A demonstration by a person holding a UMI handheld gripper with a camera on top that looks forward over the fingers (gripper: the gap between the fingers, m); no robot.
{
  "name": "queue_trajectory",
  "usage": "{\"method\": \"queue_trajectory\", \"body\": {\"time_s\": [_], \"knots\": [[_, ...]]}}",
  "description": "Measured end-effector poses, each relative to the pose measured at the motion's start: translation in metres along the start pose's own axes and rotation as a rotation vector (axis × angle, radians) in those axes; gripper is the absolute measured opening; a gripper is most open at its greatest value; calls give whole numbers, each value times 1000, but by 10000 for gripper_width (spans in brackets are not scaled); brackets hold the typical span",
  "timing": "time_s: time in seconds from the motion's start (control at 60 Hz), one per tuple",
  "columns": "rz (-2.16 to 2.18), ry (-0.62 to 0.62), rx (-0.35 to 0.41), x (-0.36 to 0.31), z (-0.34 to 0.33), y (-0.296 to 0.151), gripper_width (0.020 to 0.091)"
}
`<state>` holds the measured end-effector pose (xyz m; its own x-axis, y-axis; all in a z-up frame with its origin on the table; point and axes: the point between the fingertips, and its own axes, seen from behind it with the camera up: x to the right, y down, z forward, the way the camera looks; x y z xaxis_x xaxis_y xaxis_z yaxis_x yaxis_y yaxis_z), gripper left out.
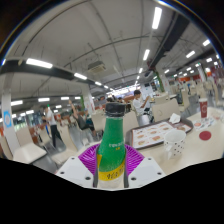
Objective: Pour water
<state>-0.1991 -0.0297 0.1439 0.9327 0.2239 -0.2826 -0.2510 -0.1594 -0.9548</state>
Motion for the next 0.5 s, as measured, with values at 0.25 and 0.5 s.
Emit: {"method": "queue_trajectory", "body": {"time_s": [0.25,0.5], "knots": [[1084,-311,67,45,42,-68,338],[1744,-495,90,87,34,-85,338]]}}
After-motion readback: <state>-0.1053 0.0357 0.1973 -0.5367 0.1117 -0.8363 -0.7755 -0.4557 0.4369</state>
